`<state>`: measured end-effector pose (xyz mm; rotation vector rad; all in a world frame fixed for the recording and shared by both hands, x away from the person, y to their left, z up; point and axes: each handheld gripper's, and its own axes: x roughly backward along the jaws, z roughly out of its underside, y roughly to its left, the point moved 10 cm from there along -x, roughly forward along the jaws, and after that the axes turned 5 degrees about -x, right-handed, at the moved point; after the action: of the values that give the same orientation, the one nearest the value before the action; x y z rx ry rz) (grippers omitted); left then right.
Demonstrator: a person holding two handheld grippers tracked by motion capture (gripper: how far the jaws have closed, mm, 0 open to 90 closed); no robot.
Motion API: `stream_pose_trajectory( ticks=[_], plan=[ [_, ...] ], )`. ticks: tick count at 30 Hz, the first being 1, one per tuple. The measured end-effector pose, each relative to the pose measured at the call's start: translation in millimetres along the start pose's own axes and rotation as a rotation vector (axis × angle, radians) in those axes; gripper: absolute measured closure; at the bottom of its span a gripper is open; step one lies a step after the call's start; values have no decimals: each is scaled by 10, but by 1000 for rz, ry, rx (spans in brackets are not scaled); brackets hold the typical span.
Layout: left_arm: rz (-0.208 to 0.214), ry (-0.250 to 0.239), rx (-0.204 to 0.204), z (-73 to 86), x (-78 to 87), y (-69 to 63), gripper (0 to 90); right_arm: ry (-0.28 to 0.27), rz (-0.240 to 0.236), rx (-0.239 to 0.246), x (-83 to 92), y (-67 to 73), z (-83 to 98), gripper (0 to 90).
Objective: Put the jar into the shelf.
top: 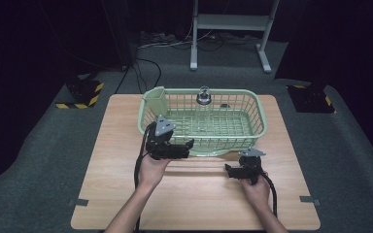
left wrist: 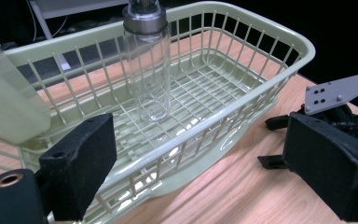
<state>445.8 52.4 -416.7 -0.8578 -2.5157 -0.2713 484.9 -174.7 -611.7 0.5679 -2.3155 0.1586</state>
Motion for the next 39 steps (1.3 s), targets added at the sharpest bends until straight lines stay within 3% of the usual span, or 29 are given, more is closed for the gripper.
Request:
stream_pose_trajectory(
  ticks=[8, 39],
  plan=[
    [10, 1, 5, 120, 4, -18, 98, 1, 1, 2, 0, -2, 1, 111],
    [-23, 61, 37, 589, -147, 71, 100, 0, 0, 0, 0, 0, 0, 111]
  ],
)
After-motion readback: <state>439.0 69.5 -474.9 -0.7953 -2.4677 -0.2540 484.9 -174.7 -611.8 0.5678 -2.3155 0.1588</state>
